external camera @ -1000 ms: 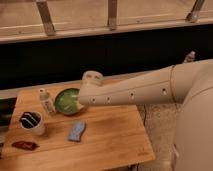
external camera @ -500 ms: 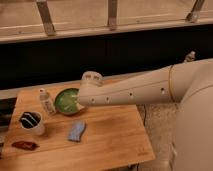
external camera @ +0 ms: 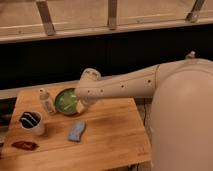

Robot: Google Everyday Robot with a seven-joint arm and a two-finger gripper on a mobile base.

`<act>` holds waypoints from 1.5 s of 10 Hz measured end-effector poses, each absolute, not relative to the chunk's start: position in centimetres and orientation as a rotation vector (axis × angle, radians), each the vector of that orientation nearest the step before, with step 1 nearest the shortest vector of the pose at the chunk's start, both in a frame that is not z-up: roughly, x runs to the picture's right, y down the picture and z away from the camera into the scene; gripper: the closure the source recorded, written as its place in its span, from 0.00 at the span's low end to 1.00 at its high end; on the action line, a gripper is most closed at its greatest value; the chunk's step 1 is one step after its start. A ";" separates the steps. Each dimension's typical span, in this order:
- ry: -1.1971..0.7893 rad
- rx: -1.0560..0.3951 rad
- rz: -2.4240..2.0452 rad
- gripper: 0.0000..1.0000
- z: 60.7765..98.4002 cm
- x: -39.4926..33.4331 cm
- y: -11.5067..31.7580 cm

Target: Place the white sponge in the ceramic bowl

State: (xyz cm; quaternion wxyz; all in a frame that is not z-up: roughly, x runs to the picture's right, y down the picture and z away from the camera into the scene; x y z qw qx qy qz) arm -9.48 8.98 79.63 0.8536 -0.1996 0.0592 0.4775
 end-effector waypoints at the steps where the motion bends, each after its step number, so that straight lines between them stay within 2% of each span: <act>1: 0.121 -0.421 1.004 0.20 79.6 -9.7 8.9; 6: 0.122 -0.445 0.992 0.20 79.9 -9.9 9.4; 11: 0.098 -0.592 0.955 0.20 82.6 -13.8 15.8; 15: 0.097 -0.596 0.951 0.20 82.6 -14.1 16.0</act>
